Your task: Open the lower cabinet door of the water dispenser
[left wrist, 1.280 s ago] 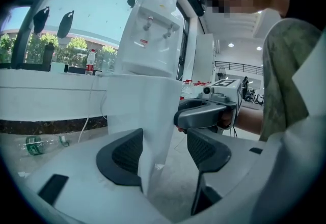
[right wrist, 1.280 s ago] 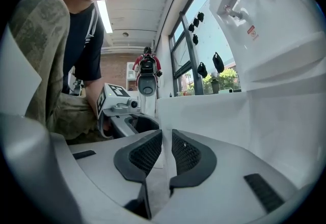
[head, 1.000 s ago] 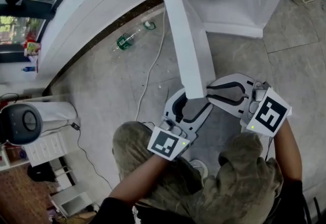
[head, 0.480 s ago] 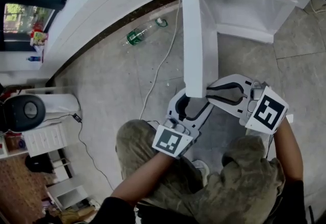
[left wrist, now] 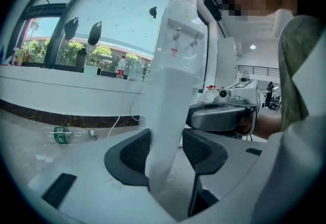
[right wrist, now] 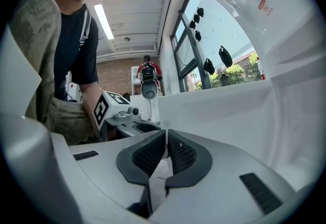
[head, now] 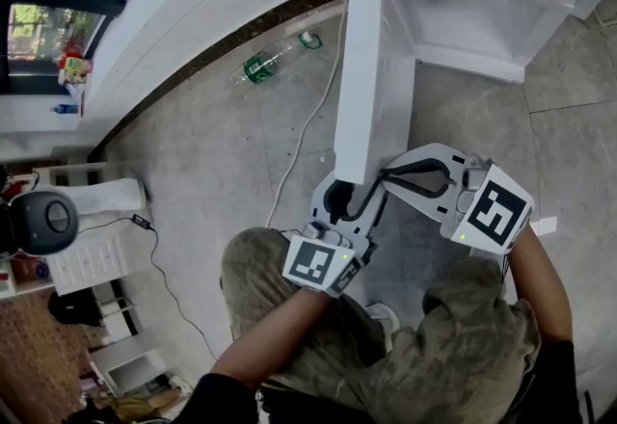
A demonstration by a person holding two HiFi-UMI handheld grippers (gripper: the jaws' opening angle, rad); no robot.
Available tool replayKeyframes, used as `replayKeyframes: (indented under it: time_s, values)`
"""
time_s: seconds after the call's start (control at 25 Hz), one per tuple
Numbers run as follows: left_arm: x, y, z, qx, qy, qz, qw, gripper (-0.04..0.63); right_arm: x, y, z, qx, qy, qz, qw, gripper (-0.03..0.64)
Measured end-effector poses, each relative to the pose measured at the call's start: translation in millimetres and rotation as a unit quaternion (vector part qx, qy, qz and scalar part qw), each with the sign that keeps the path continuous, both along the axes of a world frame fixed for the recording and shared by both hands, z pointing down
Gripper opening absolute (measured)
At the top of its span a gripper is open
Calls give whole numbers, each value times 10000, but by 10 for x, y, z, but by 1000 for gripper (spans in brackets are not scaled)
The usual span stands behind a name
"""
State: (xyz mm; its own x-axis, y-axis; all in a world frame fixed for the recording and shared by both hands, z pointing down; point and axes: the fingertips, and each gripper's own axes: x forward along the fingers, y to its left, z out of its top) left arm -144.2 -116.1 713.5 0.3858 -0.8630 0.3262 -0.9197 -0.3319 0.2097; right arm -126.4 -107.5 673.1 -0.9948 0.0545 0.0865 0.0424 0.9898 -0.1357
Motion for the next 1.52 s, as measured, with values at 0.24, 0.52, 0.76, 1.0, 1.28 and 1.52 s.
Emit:
replayKeyframes:
  time_s: [0.24,0.52,0.76,1.0,1.28,1.52]
  values:
    - [-125,0,16,166,-142,-135,9997,187,55,43,106,-60,119,110,9999,12]
    - [-263,-3,51,49,-155,-408,9990,184,67,40,152,-254,419,350,9982,11]
    - [-300,-32,60,88,-347,-588,9976,179,115,-78,-2,-400,274,511,9975,11]
    - [-619,-62,69,7,-615,-1134,9916,170,43,-49,16,-351,356,524,9974,11]
    - [-841,-195,80,-118,-886,-1394,9862,170,1,-224,37,-654,277,782,9944,12]
    - [-982,-206,54,-308,-1189,-1371,9829,170,-71,-365,45,-162,692,1014,9923,12]
